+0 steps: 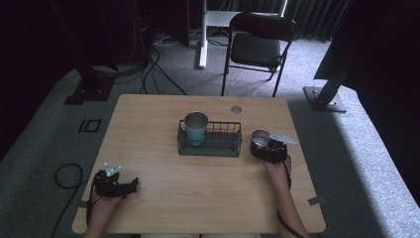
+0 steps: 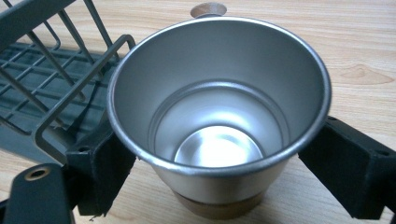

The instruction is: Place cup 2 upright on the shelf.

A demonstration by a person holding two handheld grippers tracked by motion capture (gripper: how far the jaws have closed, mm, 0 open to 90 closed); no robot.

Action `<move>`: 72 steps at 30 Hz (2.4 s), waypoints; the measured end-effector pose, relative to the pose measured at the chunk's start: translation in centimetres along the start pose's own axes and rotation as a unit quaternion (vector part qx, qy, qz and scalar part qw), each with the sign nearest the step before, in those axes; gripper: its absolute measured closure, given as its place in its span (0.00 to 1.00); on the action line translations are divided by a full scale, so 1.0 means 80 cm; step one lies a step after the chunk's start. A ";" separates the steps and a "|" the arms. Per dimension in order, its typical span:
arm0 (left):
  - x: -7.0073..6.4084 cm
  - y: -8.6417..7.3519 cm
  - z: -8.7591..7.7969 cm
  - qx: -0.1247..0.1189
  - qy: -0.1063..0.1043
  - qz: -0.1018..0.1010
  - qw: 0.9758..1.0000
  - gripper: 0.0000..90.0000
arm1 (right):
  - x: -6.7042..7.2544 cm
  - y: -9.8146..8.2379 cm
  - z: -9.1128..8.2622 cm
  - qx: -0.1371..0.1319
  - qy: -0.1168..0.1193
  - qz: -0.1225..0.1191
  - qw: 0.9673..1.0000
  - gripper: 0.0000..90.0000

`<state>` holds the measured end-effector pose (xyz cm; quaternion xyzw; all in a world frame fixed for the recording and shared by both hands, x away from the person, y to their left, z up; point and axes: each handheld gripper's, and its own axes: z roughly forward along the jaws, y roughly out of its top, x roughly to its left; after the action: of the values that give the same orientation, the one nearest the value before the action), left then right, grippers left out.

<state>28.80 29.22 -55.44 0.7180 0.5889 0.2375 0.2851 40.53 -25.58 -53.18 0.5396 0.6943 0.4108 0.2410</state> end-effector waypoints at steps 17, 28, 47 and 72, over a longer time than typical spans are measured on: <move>0.000 0.000 0.000 0.000 0.000 0.000 1.000 0.02 | 0.004 0.007 0.013 -0.015 0.005 0.004 1.000 0.12; 0.000 0.000 0.000 0.000 0.000 0.000 1.000 0.02 | -0.001 0.005 0.013 -0.011 -0.003 0.028 1.000 0.18; 0.000 0.000 0.000 0.000 0.000 0.000 1.000 0.02 | -0.009 0.034 -0.019 -0.011 -0.001 0.011 1.000 0.19; 0.000 0.000 0.000 0.000 0.000 0.000 1.000 0.02 | 0.007 0.086 -0.061 -0.037 0.024 -0.032 0.998 0.19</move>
<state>28.80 29.22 -55.44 0.7180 0.5889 0.2376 0.2850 40.34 -26.00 -44.69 0.4976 0.7010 0.4415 0.2570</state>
